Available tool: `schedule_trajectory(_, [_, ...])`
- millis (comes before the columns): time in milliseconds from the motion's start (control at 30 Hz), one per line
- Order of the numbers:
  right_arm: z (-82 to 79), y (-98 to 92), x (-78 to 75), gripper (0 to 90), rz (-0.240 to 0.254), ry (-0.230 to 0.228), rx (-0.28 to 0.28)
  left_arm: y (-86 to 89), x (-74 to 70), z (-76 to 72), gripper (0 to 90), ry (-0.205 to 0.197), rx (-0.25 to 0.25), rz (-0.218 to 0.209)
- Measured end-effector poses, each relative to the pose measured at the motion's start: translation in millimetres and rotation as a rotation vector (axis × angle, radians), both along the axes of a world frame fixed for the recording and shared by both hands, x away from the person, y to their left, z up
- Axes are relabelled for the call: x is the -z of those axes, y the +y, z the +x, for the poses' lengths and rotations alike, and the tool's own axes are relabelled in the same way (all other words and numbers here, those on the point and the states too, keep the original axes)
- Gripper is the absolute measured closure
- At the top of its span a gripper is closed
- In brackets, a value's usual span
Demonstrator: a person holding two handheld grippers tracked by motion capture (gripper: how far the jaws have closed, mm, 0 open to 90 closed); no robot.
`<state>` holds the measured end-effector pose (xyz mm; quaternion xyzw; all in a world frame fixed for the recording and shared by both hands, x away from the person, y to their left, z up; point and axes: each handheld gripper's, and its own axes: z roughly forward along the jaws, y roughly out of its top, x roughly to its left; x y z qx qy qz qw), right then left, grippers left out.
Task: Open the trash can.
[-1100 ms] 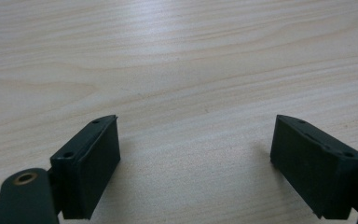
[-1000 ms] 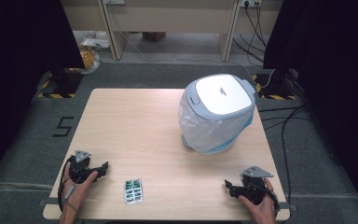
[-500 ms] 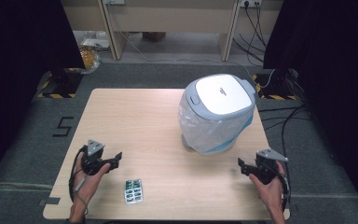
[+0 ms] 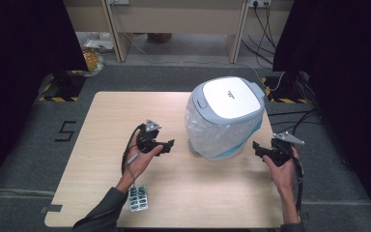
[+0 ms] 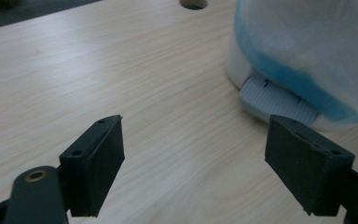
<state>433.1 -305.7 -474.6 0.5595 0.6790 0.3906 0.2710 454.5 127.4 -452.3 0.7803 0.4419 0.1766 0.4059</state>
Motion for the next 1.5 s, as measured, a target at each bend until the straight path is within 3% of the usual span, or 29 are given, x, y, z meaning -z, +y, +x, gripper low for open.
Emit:
schedule_trajectory(67, [5.5,-2.6,-1.5,18.8,0.014,-0.005,0.004,-16.4,3.2,10.7,19.2,0.002,0.003,-0.004])
schedule_trajectory(133, [11.3,-6.8,-1.3,18.8,0.071,-0.012,0.004,-26.0,5.5,16.3,19.5,0.008,0.006,-0.003])
schedule_trajectory(233, [17.0,-8.4,-2.3,18.8,0.044,-0.006,0.008,-50.0,17.8,27.7,19.9,-0.005,-0.016,0.009])
schedule_trajectory(300, [19.5,-8.2,-4.7,18.8,0.058,-0.012,0.008,-58.0,24.5,30.0,19.6,0.003,-0.015,-0.007])
schedule_trajectory(433, [23.8,-8.3,-3.0,18.9,0.141,-0.011,-0.003,-70.5,33.8,37.3,19.8,-0.011,-0.011,0.051])
schedule_trajectory(500, [25.5,-6.4,-0.6,18.9,0.13,-0.006,-0.01,-72.9,40.9,38.4,20.4,-0.005,-0.017,0.058])
schedule_trajectory(633, [29.1,-2.9,1.0,18.9,0.181,-0.022,-0.028,-68.6,44.8,37.1,20.1,0.002,-0.023,0.015])
schedule_trajectory(833, [37.2,-2.0,5.6,25.9,0.231,-0.044,-0.073,-60.8,51.5,30.6,20.0,0.014,-0.048,-0.054])
schedule_trajectory(900, [42.0,1.1,1.0,31.2,0.177,-0.049,-0.098,-59.1,52.7,24.5,20.2,0.001,-0.056,-0.059])
schedule_trajectory(967, [46.6,6.9,-2.5,39.2,0.179,-0.039,-0.122,-56.3,52.9,17.0,20.4,-0.007,-0.063,-0.061])
schedule_trajectory(1033, [52.5,13.1,-5.6,37.8,0.139,-0.045,-0.142,-50.9,54.1,10.0,20.3,-0.013,-0.056,-0.061])
schedule_trajectory(1167, [64.4,17.5,-4.5,32.8,0.159,-0.043,-0.195,-44.9,54.8,1.9,20.2,-0.032,-0.042,-0.054])
schedule_trajectory(1200, [67.5,20.0,-3.0,34.1,0.194,-0.03,-0.212,-42.8,54.2,-2.5,20.3,-0.041,-0.035,-0.039])
schedule_trajectory(1233, [70.0,22.6,-2.8,34.2,0.194,-0.03,-0.227,-40.7,53.3,-9.2,20.3,-0.054,-0.026,-0.021])
schedule_trajectory(1400, [79.1,45.6,-8.9,36.5,0.152,-0.017,-0.263,-30.0,52.9,-27.3,19.6,-0.069,-0.01,-0.006])
schedule_trajectory(1500, [83.3,60.3,-10.6,36.4,0.142,-0.003,-0.268,-21.9,56.3,-39.6,19.8,-0.08,-0.012,-0.035])
